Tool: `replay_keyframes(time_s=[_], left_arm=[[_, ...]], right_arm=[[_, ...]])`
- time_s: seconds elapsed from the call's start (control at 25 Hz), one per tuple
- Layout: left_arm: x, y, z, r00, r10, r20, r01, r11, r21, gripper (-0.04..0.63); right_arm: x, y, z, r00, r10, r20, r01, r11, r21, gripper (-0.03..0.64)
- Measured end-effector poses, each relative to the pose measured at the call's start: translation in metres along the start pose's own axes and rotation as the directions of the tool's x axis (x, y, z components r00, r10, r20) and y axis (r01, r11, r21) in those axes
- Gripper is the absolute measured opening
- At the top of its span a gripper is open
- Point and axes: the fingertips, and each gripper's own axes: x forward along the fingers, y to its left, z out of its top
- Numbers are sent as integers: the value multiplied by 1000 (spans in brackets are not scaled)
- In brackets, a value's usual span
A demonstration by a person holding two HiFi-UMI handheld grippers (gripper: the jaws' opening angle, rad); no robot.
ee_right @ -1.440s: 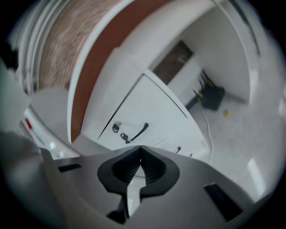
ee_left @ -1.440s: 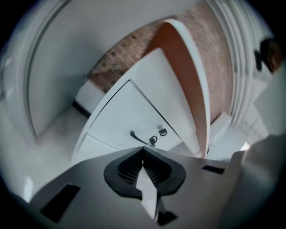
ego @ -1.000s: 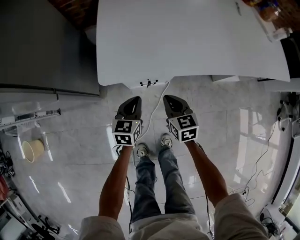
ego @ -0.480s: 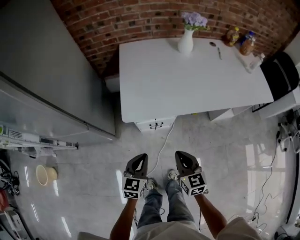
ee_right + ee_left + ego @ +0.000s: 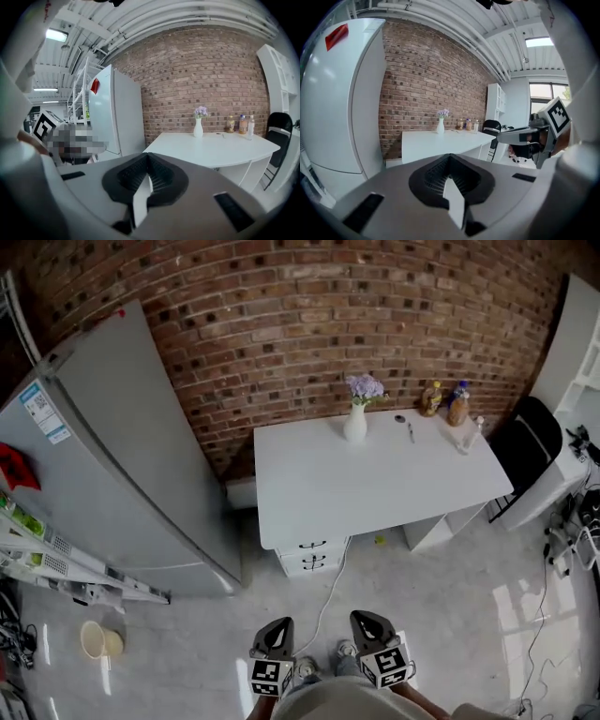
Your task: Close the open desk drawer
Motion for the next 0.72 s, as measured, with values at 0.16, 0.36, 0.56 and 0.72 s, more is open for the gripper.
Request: replay_keyframes(time_s=[0.16,0.36,0.56,0.72], left_arm=[[-22,1,13,1000,17,23,-17,1000,-14,12],[-33,21,32,995,64,82,-61,997,-42,12],[-33,35,46,990,64,122,-62,998,-18,12],[-31,36,48,990,59,128,-60,998,9,12]], right_arm=[[-21,7,7,999,-34,9,34,999,6,18],[-29,11,14,995,-95,21,95,995,20,17],[-16,18,27,993,-99,58,97,995,28,17],[-12,26,31,994,-88,69,87,996,19,17]])
